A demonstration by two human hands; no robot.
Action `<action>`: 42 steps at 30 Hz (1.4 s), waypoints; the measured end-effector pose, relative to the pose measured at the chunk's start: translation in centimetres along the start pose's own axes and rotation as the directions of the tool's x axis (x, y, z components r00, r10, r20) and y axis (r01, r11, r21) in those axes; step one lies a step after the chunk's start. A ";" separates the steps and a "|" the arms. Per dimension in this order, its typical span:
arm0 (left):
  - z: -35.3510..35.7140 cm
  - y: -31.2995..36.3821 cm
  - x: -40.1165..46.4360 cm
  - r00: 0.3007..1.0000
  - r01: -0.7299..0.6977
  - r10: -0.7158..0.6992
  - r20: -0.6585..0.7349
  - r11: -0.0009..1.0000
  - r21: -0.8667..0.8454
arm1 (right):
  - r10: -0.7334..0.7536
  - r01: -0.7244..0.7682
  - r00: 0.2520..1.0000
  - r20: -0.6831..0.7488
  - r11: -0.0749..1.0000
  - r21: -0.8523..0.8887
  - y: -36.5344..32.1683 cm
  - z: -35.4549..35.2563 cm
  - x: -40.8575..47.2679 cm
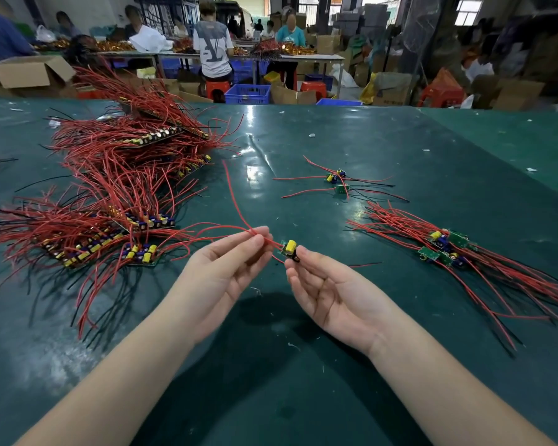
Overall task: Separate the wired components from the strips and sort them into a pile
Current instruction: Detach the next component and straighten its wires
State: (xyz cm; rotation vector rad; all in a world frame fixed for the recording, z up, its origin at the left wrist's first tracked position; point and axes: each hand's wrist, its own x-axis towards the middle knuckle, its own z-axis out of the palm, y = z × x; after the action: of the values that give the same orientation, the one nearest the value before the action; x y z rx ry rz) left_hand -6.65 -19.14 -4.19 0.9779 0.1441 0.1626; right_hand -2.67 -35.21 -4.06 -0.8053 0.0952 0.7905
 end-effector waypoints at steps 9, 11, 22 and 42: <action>0.3 0.3 -0.4 0.997 -0.066 0.069 -0.023 0.991 0.116 | 0.042 -0.041 0.999 0.022 0.999 -0.013 0.3 0.3 -0.3; 0.2 0.5 -0.3 1.000 -0.009 0.011 -0.021 0.996 0.084 | 0.040 -0.039 0.999 0.033 0.999 -0.029 0.4 0.4 -0.3; 0.0 0.9 -0.2 0.999 -0.038 0.039 0.012 0.999 -0.026 | 0.062 -0.062 0.998 0.006 0.998 -0.025 0.3 0.2 -0.2; -0.2 0.5 -0.2 0.973 -0.159 0.197 -0.119 0.949 0.273 | 0.120 -0.110 0.990 0.079 0.987 -0.120 0.7 0.2 -0.5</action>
State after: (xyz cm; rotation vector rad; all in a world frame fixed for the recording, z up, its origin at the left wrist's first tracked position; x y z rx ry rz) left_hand -6.97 -18.75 -3.86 1.2443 0.2146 0.3894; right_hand -3.49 -35.07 -4.18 -0.8790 0.0192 0.9459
